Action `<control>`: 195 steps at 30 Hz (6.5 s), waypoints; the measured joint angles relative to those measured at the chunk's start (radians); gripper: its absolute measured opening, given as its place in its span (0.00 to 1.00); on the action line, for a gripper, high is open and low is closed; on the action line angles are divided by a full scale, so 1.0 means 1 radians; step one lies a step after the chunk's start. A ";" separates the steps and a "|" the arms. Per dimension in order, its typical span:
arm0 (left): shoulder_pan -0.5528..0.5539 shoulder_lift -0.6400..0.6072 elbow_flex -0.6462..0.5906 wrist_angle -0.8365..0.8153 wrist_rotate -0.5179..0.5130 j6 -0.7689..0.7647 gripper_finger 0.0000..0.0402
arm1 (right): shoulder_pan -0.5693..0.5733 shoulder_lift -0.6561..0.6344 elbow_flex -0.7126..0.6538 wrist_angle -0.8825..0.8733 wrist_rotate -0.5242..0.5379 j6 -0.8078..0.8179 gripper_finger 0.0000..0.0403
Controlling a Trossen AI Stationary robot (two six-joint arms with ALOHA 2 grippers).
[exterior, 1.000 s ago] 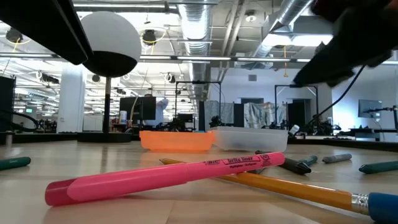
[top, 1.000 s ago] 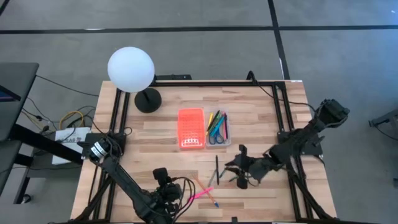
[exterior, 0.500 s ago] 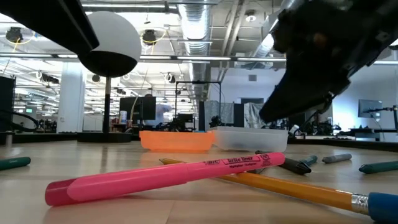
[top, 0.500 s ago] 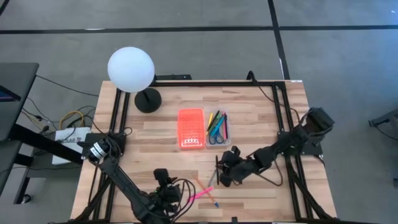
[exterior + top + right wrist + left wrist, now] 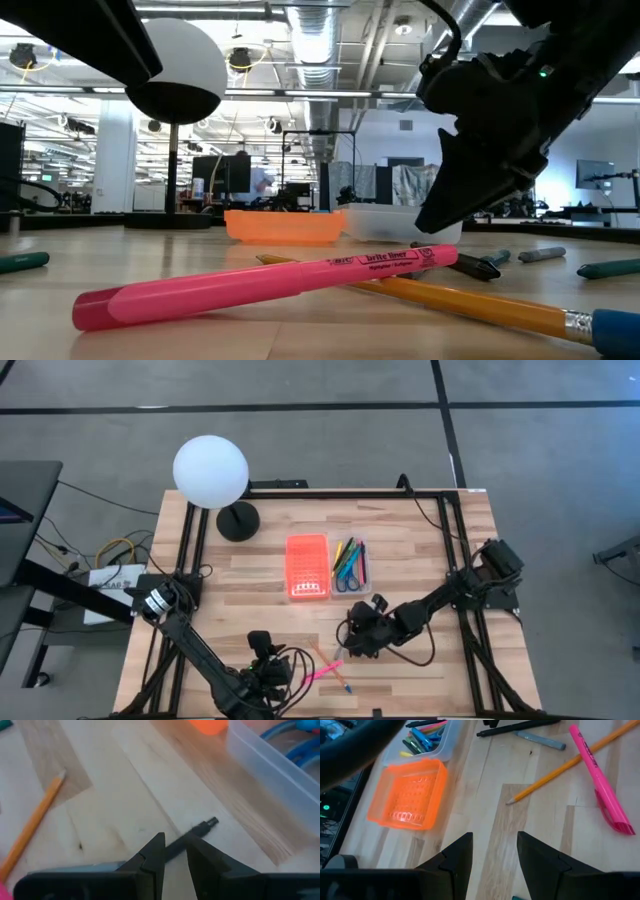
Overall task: Pick & place school supplies into a supply box
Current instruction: Put the black pen into the orange supply box
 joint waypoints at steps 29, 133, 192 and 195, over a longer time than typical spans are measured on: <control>0.000 0.000 0.000 0.001 -0.032 0.000 0.37 | -0.082 -0.002 0.146 -0.230 -0.308 -0.186 0.18; 0.000 0.001 -0.011 0.000 -0.033 0.000 0.37 | -0.067 0.111 0.191 -0.298 -0.179 0.030 0.43; 0.000 0.001 -0.011 0.000 -0.032 0.001 0.37 | -0.066 0.105 0.193 -0.420 -0.437 0.030 0.21; 0.000 0.001 -0.011 0.000 -0.032 0.001 0.37 | -0.065 0.105 0.193 -0.421 -0.439 0.030 0.17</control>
